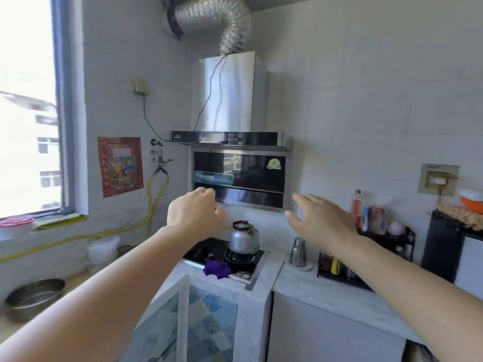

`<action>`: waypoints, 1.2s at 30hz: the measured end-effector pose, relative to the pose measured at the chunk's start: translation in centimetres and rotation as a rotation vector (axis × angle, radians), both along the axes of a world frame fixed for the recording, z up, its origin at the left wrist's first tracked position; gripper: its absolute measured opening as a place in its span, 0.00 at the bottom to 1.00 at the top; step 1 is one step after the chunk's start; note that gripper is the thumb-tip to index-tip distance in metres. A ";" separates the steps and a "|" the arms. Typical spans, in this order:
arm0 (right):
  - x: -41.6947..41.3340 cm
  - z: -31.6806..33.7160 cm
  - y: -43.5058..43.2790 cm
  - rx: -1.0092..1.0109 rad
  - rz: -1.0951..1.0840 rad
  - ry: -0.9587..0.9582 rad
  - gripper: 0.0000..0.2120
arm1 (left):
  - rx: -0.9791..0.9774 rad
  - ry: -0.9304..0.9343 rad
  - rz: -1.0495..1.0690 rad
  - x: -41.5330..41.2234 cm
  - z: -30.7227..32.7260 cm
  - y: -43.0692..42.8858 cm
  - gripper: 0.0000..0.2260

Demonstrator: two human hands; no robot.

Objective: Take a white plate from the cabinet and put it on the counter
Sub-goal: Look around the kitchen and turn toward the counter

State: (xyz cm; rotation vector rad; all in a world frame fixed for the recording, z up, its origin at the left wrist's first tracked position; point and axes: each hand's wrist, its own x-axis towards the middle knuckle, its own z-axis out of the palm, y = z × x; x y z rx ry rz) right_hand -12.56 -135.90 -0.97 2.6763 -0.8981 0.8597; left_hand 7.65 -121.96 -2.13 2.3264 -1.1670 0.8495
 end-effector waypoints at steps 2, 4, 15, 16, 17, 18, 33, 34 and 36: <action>1.7 -0.8 -0.9 0.014 0.056 0.004 0.23 | 0.017 -0.005 0.051 0.9 -0.6 0.1 0.14; 3.7 -1.5 -1.7 0.012 0.113 -0.001 0.22 | 0.029 -0.009 0.107 2.3 -1.2 0.4 0.13; 17.7 -3.6 -2.8 -0.013 0.407 0.034 0.26 | 0.035 0.061 0.370 12.3 -3.0 3.6 0.14; 19.2 -3.5 -2.8 -0.028 0.428 0.043 0.26 | 0.033 0.059 0.391 13.3 -3.0 3.9 0.15; 20.7 -3.5 -2.7 -0.036 0.452 0.050 0.26 | 0.031 0.055 0.414 14.3 -3.0 4.2 0.15; 22.3 -3.3 -2.7 -0.039 0.480 0.056 0.26 | 0.029 0.055 0.441 15.4 -3.0 4.6 0.15; 40.3 -4.9 2.5 0.019 0.846 0.116 0.29 | 0.044 0.080 0.750 24.7 -5.6 11.1 0.18; 41.2 -5.2 3.0 0.021 0.869 0.119 0.29 | 0.040 0.089 0.770 25.0 -6.0 11.5 0.18; 43.0 -5.8 3.8 0.024 0.918 0.127 0.28 | 0.041 0.117 0.808 25.4 -6.9 12.4 0.18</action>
